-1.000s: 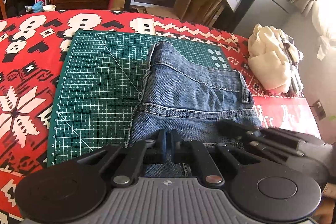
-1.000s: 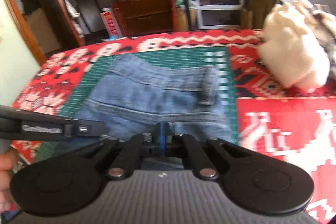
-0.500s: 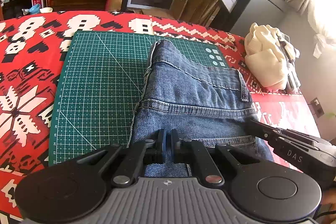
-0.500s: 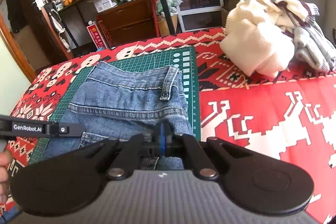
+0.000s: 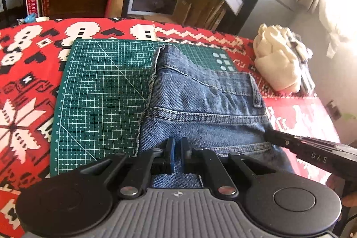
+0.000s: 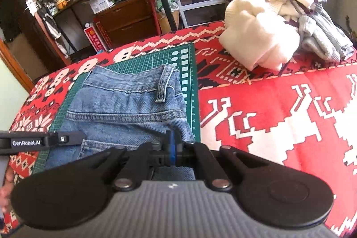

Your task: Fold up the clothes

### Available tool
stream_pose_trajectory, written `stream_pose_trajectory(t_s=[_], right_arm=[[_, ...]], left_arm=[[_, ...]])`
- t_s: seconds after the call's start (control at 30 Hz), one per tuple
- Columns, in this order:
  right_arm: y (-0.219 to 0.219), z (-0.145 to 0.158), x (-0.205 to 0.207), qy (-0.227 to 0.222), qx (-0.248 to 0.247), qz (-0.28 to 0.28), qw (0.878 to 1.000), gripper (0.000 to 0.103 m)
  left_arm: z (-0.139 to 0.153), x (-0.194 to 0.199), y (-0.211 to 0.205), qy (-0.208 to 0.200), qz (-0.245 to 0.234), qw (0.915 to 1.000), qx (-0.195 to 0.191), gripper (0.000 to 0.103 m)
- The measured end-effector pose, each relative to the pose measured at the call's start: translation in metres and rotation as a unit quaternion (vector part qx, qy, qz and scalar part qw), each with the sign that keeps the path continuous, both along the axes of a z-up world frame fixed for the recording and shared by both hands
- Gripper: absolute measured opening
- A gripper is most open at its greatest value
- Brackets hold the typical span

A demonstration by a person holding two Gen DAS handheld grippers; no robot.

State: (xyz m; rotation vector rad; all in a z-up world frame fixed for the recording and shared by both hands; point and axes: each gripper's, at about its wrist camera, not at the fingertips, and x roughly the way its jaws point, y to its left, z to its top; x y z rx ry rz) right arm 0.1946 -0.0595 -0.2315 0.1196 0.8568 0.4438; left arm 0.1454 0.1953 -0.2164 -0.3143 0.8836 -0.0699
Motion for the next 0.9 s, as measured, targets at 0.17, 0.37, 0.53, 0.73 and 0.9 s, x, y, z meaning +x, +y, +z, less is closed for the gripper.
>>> stream_pose_trajectory(t_s=[0.17, 0.37, 0.53, 0.73, 0.9], right_arm=[[0.0, 0.008, -0.004, -0.006, -0.028, 0.015, 0.999, 0.0], [-0.012, 0.031, -0.028, -0.028, -0.044, 0.05, 0.997, 0.008], [-0.02, 0.05, -0.056, -0.047, -0.057, 0.093, 0.993, 0.009], [-0.021, 0.072, -0.07, -0.048, -0.068, 0.134, 0.988, 0.023], [-0.017, 0.102, -0.056, -0.06, -0.075, 0.164, 0.982, 0.035]], left_arm=[[0.002, -0.006, -0.006, -0.022, -0.036, 0.9986, 0.031, 0.01], [0.015, -0.023, -0.005, -0.01, -0.041, 0.9989, 0.022, 0.049], [0.042, -0.059, -0.004, -0.03, -0.043, 0.9982, 0.03, 0.057], [0.08, -0.082, -0.002, -0.058, -0.101, 0.9905, 0.073, 0.06], [0.101, -0.067, -0.01, -0.068, -0.165, 0.977, 0.116, 0.056]])
